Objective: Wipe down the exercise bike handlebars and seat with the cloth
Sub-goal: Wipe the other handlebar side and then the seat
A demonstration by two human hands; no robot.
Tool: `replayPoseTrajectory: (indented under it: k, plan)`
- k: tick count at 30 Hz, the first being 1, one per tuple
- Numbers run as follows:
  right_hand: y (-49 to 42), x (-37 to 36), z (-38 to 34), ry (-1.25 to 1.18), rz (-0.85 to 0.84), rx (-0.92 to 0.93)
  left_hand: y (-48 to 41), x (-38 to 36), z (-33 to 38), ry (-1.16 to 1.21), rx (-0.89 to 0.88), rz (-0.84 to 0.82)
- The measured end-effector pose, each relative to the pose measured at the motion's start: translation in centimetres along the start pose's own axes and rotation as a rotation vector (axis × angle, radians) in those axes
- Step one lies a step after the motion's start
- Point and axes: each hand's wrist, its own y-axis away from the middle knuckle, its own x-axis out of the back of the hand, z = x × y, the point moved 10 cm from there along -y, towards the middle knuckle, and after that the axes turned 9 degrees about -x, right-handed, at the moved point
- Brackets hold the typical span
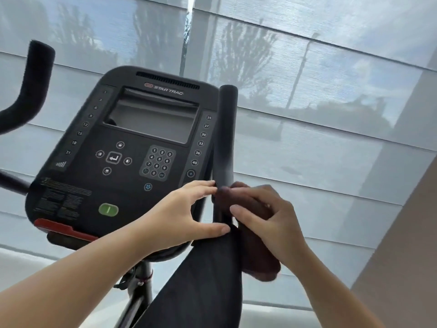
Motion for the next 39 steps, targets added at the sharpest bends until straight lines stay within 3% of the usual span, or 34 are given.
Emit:
replayPoseTrajectory:
  k: [6, 9, 14, 16, 18, 21, 24, 27, 32, 34, 39]
  plan:
    - [-11.2, 2.3, -5.8, 0.247, 0.347, 0.194, 0.2, 0.2, 0.0, -0.039, 0.025, -0.012]
    - [-14.0, 1.2, -5.4, 0.347, 0.259, 0.189, 0.3, 0.3, -0.3, -0.031, 0.029, -0.016]
    - [-8.0, -1.1, -0.2, 0.365, -0.103, 0.149, 0.2, 0.4, -0.6, -0.064, -0.008, -0.019]
    - [-7.6, -0.8, -0.1, 0.376, -0.158, 0.161, 0.2, 0.4, -0.7, -0.054, 0.000, -0.023]
    - [-9.5, -0.1, -2.3, 0.480, -0.074, 0.263, 0.2, 0.3, -0.9, -0.044, 0.011, -0.033]
    - [-13.1, 1.4, -6.7, 0.504, 0.208, 0.422, 0.3, 0.2, -1.0, -0.019, 0.021, -0.052]
    - [-15.3, 0.9, -7.6, 0.571, 0.267, 0.433, 0.4, 0.0, -1.1, -0.004, 0.020, -0.064]
    - [-14.0, -0.4, -5.9, 0.603, 0.176, 0.385, 0.4, 0.1, -1.0, -0.016, 0.011, -0.057]
    - [-9.4, -3.5, -2.0, 0.699, -0.166, 0.282, 0.4, 0.2, -0.6, -0.040, -0.001, -0.061]
    - [-9.7, -3.5, -3.0, 0.725, -0.190, 0.293, 0.4, 0.2, -0.6, -0.047, -0.008, -0.063]
    - [-13.7, -1.8, -9.4, 0.809, 0.171, 0.518, 0.4, 0.1, -0.9, -0.013, 0.003, -0.063]
